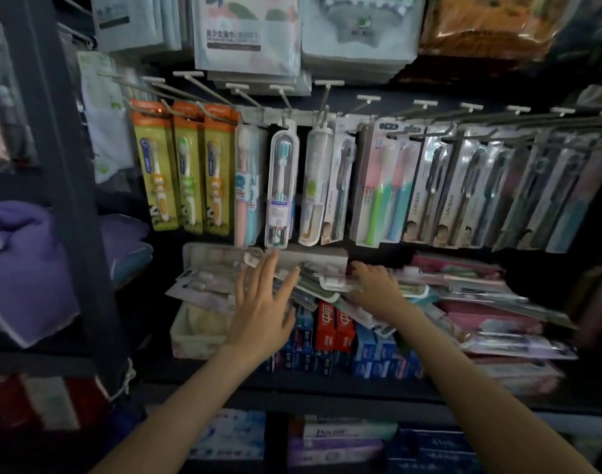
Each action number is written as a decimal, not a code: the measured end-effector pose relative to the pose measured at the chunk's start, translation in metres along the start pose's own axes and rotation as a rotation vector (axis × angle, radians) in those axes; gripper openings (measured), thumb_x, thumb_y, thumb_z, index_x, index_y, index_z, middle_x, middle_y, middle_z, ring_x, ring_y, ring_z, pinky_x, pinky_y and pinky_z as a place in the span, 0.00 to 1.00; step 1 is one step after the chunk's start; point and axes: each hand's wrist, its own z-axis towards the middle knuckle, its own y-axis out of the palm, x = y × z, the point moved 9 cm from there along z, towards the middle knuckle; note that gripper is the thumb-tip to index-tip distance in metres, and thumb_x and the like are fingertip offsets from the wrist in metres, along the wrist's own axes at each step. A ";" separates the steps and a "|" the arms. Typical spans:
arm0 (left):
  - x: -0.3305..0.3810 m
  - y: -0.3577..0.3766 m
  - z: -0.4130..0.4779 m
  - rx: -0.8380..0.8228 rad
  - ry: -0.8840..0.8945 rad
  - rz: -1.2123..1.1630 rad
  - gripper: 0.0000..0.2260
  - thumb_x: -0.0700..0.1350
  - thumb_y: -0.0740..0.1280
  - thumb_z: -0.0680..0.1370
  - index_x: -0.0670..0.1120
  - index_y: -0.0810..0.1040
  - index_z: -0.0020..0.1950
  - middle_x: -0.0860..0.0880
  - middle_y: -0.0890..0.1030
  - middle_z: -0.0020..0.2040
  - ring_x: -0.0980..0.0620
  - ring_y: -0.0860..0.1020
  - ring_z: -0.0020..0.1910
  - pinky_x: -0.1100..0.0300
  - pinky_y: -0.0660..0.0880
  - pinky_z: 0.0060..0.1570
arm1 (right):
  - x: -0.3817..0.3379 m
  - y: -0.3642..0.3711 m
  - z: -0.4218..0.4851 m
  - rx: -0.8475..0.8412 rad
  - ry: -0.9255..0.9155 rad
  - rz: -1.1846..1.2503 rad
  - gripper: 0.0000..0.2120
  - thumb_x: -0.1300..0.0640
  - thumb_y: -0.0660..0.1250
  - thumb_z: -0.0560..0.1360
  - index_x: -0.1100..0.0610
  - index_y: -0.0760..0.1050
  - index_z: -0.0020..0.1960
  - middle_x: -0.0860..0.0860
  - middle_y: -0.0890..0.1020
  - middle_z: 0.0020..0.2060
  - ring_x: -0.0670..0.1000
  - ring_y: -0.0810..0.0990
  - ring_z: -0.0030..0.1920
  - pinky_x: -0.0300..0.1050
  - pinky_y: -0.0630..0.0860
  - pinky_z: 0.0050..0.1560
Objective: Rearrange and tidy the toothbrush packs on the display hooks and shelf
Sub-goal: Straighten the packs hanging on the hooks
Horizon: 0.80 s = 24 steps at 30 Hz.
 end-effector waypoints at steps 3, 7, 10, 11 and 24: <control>0.008 0.004 -0.007 -0.046 -0.010 -0.020 0.32 0.46 0.74 0.68 0.47 0.68 0.71 0.40 0.58 0.73 0.41 0.58 0.71 0.36 0.62 0.64 | 0.017 0.016 0.003 -0.050 0.002 -0.123 0.25 0.49 0.60 0.78 0.53 0.60 0.73 0.54 0.65 0.70 0.57 0.61 0.70 0.55 0.56 0.69; 0.016 0.004 -0.005 -0.055 -0.020 -0.035 0.32 0.44 0.73 0.68 0.47 0.68 0.70 0.38 0.63 0.72 0.41 0.59 0.70 0.38 0.61 0.64 | 0.010 0.003 -0.001 0.063 -0.060 -0.216 0.24 0.48 0.63 0.77 0.57 0.65 0.69 0.55 0.68 0.61 0.57 0.66 0.63 0.52 0.63 0.65; 0.020 0.002 0.000 -0.038 -0.029 -0.047 0.30 0.44 0.74 0.68 0.46 0.70 0.69 0.38 0.67 0.69 0.42 0.61 0.68 0.40 0.64 0.63 | 0.005 -0.010 -0.011 0.145 -0.087 -0.128 0.21 0.56 0.65 0.75 0.57 0.65 0.66 0.56 0.68 0.58 0.58 0.70 0.59 0.49 0.68 0.56; 0.021 0.001 0.002 -0.035 -0.033 -0.045 0.31 0.45 0.74 0.68 0.46 0.70 0.69 0.38 0.68 0.69 0.42 0.61 0.67 0.40 0.65 0.63 | 0.005 -0.015 -0.015 0.180 -0.103 -0.103 0.21 0.60 0.65 0.74 0.57 0.64 0.66 0.55 0.67 0.57 0.58 0.72 0.58 0.48 0.68 0.52; 0.010 -0.052 0.064 0.158 -0.037 -0.041 0.33 0.44 0.76 0.66 0.43 0.69 0.69 0.38 0.69 0.67 0.41 0.64 0.64 0.41 0.68 0.61 | -0.042 -0.132 -0.057 0.552 -0.348 0.058 0.41 0.49 0.63 0.78 0.42 0.32 0.73 0.50 0.71 0.49 0.50 0.71 0.44 0.42 0.71 0.40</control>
